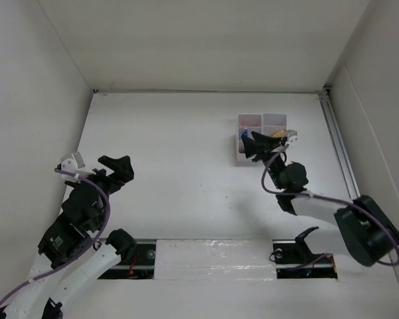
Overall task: Sort the stationery into containers
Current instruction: Reset both arms
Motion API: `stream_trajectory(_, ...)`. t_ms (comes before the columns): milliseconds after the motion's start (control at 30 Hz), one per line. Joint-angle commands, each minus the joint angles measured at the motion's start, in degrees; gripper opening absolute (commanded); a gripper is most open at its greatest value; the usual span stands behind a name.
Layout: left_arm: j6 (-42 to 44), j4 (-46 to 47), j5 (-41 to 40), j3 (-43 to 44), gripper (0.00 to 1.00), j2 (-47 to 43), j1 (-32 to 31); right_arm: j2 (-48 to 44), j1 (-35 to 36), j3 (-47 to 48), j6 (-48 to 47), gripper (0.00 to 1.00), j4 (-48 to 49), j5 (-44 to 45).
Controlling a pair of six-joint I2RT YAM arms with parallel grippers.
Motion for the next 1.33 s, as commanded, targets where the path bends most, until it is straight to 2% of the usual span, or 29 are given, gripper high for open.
stream_trajectory(0,0.68,1.79,-0.14,0.08,1.0,0.14,0.11,-12.14,3.23,4.36,-8.46,0.54,-5.8,2.91)
stream_trajectory(33,0.68,1.79,-0.14,0.08,1.0,0.14,0.11,-12.18,3.24,4.9,-8.48,0.56,-8.65,2.93)
stream_trajectory(67,0.68,1.79,-0.14,0.08,1.0,0.14,0.11,-16.71,4.11,5.6,-9.87,0.58,-11.46,4.06)
stream_trajectory(200,-0.02,1.27,-0.92,0.08,1.0,0.14,0.11,-26.48,6.66,15.77,-11.11,0.78,-39.89,12.57)
stream_trajectory(233,-0.63,1.26,-0.93,0.08,1.0,0.14,0.11,-27.9,7.97,20.76,-11.11,0.86,-53.36,17.38)
stream_trajectory(267,-0.64,1.26,-1.45,0.08,1.0,0.14,0.11,-29.22,8.59,22.55,-11.11,1.0,-58.46,19.34)
stream_trajectory(333,-1.16,0.73,-1.98,0.61,1.0,0.14,0.11,-33.7,9.65,25.63,-10.06,1.0,-71.61,23.91)
stream_trajectory(567,-2.31,-0.49,-4.35,1.13,1.0,1.28,0.11,-44.52,10.8,32.85,-5.93,1.0,-101.18,28.94)
stream_trajectory(700,-4.41,-1.9,-7.08,1.13,1.0,-0.03,0.11,-49.08,11.84,33.64,-4.79,1.0,-109.29,28.95)
stream_trajectory(800,-5.73,-1.9,-8.66,1.13,1.0,-1.62,0.11,-54.27,13.52,32.94,-3.55,1.0,-109.31,27.72)
stream_trajectory(1000,-5.73,-2.51,-9.19,1.13,1.0,-1.63,0.11,-61.56,13.52,32.94,-1.53,1.0,-111.24,31.66)
stream_trajectory(1300,-6.26,-2.52,-9.19,1.13,1.0,0.05,0.11,-63.51,13.52,32.41,-1.53,1.0,-110.72,32.72)
